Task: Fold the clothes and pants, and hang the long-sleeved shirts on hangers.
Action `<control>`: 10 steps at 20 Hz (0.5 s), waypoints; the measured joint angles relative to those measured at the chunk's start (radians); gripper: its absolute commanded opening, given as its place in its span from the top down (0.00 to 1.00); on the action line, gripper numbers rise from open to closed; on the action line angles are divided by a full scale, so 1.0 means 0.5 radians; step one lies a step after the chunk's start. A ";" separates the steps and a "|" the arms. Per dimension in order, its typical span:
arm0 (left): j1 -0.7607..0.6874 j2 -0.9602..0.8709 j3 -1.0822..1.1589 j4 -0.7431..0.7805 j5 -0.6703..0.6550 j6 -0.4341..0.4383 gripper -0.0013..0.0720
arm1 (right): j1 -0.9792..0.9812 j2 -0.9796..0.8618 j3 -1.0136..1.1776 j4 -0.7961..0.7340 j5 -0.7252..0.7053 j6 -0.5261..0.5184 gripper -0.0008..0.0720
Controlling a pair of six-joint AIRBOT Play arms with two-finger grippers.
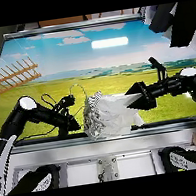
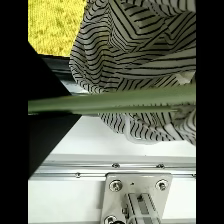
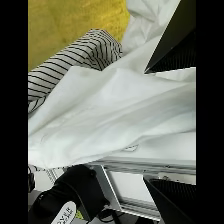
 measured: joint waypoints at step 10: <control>0.001 0.000 0.000 -0.001 0.001 -0.001 0.97 | 0.063 0.001 0.000 -0.001 -0.052 0.000 0.00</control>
